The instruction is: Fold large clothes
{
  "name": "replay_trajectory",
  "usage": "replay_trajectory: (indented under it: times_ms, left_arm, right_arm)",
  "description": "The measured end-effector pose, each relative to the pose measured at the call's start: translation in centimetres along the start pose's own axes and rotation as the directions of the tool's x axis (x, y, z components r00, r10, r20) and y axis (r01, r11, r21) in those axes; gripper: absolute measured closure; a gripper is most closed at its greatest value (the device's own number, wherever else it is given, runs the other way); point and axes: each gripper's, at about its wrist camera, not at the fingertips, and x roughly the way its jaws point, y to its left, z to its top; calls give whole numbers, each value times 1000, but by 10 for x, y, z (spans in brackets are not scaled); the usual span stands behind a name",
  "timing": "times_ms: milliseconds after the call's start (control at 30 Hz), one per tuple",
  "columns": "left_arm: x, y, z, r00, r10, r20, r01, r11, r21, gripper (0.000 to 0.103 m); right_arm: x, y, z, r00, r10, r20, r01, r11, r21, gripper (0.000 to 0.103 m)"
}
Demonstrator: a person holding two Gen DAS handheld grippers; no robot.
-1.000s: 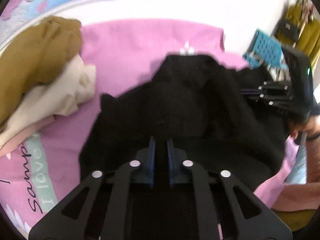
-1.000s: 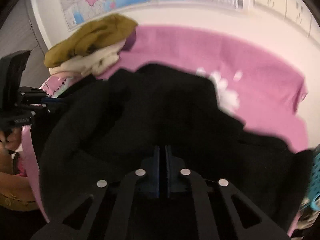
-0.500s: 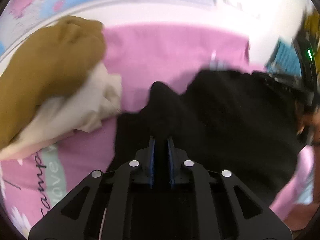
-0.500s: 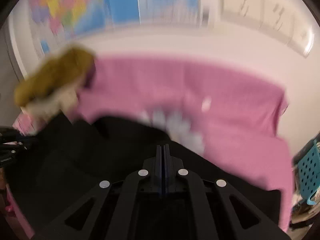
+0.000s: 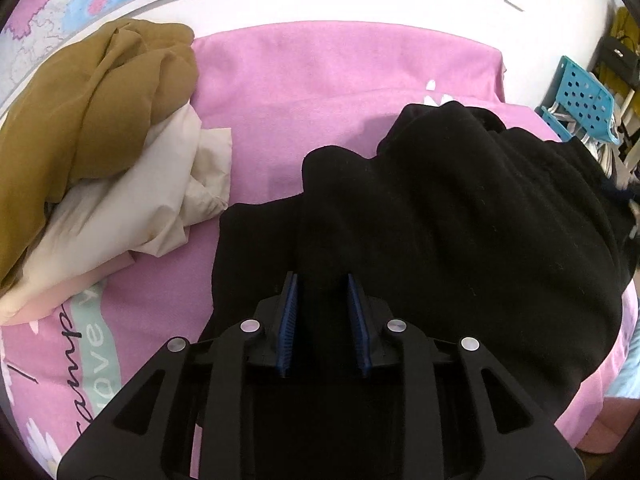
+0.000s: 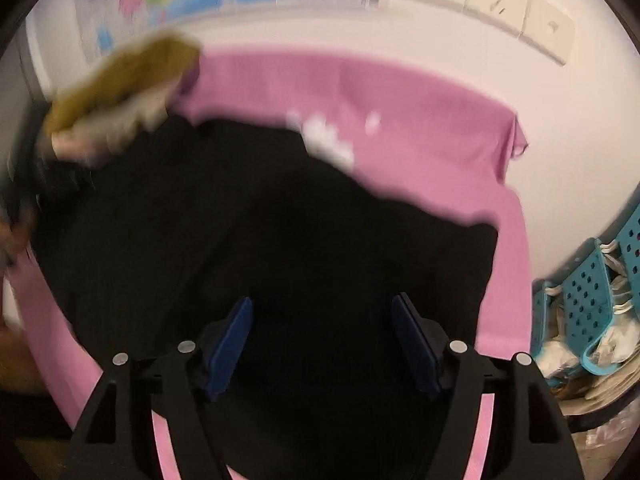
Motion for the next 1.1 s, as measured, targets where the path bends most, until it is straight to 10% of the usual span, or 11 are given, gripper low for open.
replay_trajectory:
  times_ms: [100, 300, 567, 700, 900, 1000, 1100]
  left_arm:
    - [-1, 0, 0, 1000, -1, -1, 1, 1000, -5, 75]
    - [-10, 1, 1, 1000, -15, 11, 15, 1000, -4, 73]
    - [-11, 3, -4, 1000, -16, 15, 16, 1000, 8, 62]
    - [-36, 13, -14, 996, -33, 78, 35, 999, -25, 21]
    - [-79, 39, -44, 984, -51, 170, 71, 991, -114, 21]
    - [-92, 37, -53, 982, -46, 182, 69, 990, -123, 21]
    - [-91, 26, -55, 982, -60, 181, 77, 993, -90, 20]
  right_arm:
    - [1, 0, -7, 1000, -25, 8, 25, 1000, 2, 96]
    - [-38, 0, -12, 976, -200, 80, 202, 979, -12, 101]
    - [-13, -15, -10, 946, -307, 99, 299, 950, 92, 102]
    - [-12, -11, -10, 957, -277, 87, 269, 959, 95, 100]
    - [-24, -25, -29, 985, -136, 107, 111, 970, 215, 78]
    - [-52, -30, -33, 975, -58, 212, -4, 960, 279, 44]
    - [-68, -9, -30, 961, -7, 276, -54, 976, 211, 45]
